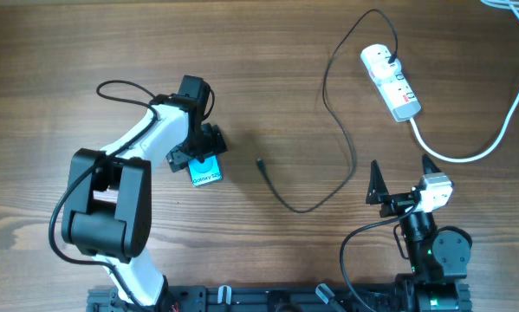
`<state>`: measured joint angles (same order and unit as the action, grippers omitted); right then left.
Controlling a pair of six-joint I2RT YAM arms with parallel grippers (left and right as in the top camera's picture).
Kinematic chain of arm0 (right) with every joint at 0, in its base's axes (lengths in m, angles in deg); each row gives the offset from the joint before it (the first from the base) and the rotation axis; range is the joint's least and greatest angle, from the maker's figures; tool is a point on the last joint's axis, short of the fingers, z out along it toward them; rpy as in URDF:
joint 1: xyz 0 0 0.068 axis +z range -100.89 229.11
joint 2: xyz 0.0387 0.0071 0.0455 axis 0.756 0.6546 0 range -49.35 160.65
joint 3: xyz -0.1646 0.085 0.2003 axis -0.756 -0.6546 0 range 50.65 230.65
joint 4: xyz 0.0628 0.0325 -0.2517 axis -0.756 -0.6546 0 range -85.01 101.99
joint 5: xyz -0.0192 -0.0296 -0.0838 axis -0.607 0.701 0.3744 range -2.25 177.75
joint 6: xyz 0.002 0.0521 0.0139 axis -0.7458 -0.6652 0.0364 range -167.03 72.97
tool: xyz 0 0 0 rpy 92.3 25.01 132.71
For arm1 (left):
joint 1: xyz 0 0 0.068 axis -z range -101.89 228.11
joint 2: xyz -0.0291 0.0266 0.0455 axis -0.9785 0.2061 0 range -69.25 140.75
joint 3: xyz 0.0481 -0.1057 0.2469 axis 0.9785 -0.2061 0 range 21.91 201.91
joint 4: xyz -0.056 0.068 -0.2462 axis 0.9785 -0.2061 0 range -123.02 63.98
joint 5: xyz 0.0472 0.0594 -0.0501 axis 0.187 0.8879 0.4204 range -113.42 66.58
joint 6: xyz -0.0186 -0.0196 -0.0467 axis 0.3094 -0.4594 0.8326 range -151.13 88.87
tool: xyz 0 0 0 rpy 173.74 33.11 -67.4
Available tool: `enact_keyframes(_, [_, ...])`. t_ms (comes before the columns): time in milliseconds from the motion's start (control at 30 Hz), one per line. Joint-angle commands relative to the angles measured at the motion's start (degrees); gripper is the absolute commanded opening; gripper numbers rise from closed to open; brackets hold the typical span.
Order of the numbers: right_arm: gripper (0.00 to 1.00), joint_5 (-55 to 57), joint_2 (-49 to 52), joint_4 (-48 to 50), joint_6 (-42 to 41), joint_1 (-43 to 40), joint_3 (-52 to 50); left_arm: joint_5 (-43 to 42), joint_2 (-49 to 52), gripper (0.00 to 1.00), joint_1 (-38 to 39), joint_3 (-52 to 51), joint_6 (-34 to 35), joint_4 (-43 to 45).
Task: Plug charger to phone and switch on socket
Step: 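Grasp the phone with the left gripper and lift it upright, then move the right gripper toward the phone held by the left gripper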
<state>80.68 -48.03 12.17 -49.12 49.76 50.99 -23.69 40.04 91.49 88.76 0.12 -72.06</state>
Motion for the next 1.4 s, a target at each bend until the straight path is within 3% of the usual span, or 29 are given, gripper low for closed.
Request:
enact_keyframes(0, [1.0,0.0,-0.3,1.1,0.6,-0.2,0.0,-1.1,3.3,0.93,0.0,-2.4,1.2,-0.2])
enact_keyframes(133, [1.0,-0.8,-0.3,2.3,-0.1,-0.2,0.0,-1.8,3.3,0.82,0.0,-2.4,0.9,-0.3])
enact_keyframes(233, [1.0,-6.3,-0.3,2.7,-3.8,-0.2,0.0,-1.8,3.3,0.79,0.0,-2.4,0.9,-0.3])
enact_keyframes(533, [1.0,-12.2,0.1,1.3,-6.1,-0.2,0.0,-3.8,3.3,0.82,-0.1,-2.4,1.0,-0.3])
enact_keyframes(667, [1.0,-19.9,0.9,1.0,-8.7,-0.2,0.5,-5.9,3.2,0.72,-0.1,-2.3,0.9,-0.2])
enact_keyframes(767, [1.0,-21.7,5.1,-1.3,-11.5,-0.2,4.7,-12.5,2.6,0.63,-0.5,-1.5,-2.1,0.3])
enact_keyframes(933, [1.0,-23.8,19.5,-6.2,-11.4,-0.2,19.2,-21.5,1.0,0.67,-2.3,-0.2,-5.0,0.5])
enact_keyframes(1133, [1.0,-29.6,50.0,-29.3,-8.8,-0.2,48.6,-31.2,0.5,0.7,-3.9,-0.1,-9.9,0.1])
enact_keyframes(1267, [1.0,-41.8,64.2,-29.1,-11.3,-0.2,57.8,-32.7,0.5,0.7,-3.8,-0.1,-13.3,-0.3])
enact_keyframes(1333, [1.0,-47.8,69.6,-24.1,-14.2,0.1,58.2,-33.2,0.5,0.7,-3.9,-0.1,-15.4,-0.3])
enact_keyframes(1367, [0.94,-48.8,72.3,-22.5,-15.8,0.4,58.2,-33.2,0.5,0.7,-3.9,-0.1,-16.4,-0.3])
